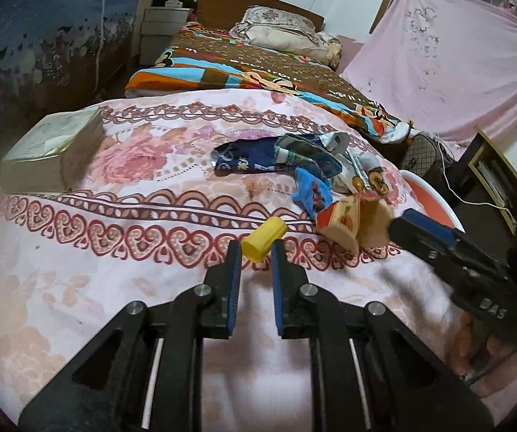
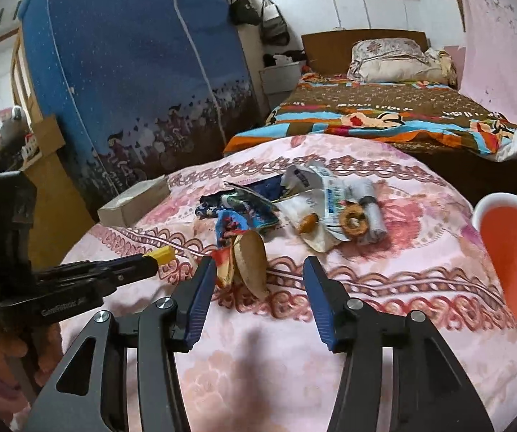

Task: Collect trash
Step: 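Carry both items over the orange basin and open both tools to drop them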

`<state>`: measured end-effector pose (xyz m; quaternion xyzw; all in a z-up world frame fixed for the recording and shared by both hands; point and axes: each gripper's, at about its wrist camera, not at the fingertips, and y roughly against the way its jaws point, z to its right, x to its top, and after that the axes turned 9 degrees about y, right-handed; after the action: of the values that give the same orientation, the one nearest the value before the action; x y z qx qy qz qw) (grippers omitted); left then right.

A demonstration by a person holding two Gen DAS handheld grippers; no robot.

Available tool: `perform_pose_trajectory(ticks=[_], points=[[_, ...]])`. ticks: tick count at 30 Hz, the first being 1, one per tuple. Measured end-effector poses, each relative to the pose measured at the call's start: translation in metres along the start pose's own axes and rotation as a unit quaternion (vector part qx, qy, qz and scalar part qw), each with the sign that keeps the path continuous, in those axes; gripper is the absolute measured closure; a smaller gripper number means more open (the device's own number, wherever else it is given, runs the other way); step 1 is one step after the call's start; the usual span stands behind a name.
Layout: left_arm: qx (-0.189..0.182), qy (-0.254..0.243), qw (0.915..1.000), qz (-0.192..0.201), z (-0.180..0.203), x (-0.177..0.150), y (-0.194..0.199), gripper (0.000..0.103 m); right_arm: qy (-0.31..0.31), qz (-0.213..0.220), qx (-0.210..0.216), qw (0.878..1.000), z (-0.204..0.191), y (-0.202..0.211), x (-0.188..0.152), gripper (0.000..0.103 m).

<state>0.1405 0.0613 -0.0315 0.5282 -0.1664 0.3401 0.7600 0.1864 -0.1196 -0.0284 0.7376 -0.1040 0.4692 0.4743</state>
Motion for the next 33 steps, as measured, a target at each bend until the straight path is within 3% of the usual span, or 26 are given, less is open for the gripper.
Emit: perform_pose_trajectory(ticks=[5, 9, 12, 20, 24, 27, 33], points=[[-0.001, 0.002, 1.0, 0.002, -0.003, -0.001, 0.0, 0.056, 0.006, -0.054, 0.007, 0.999, -0.009, -0.028, 0.004, 0.055], [-0.009, 0.002, 0.9999, 0.005, -0.001, -0.003, 0.001, 0.056, 0.009, -0.058, 0.012, 0.998, -0.01, -0.028, 0.001, 0.082], [-0.015, -0.002, 0.9998, 0.012, 0.003, -0.003, 0.004, 0.056, 0.003, -0.041, 0.02, 0.999, -0.007, -0.019, -0.002, 0.091], [-0.036, -0.035, 0.9974, 0.052, 0.037, 0.001, 0.017, 0.056, 0.017, 0.071, -0.01, 0.997, 0.002, 0.039, -0.008, 0.097], [-0.061, -0.056, 0.993, 0.085, 0.064, 0.005, 0.028, 0.056, 0.021, 0.15, -0.032, 0.988, 0.013, 0.075, -0.006, 0.097], [-0.089, -0.078, 0.9856, 0.121, 0.093, 0.01, 0.037, 0.056, 0.026, 0.211, -0.07, 0.975, 0.026, 0.106, -0.002, 0.097], [-0.149, -0.136, 0.9638, 0.174, 0.161, 0.022, 0.048, 0.056, 0.016, 0.258, -0.163, 0.952, 0.064, 0.142, -0.002, 0.097]])
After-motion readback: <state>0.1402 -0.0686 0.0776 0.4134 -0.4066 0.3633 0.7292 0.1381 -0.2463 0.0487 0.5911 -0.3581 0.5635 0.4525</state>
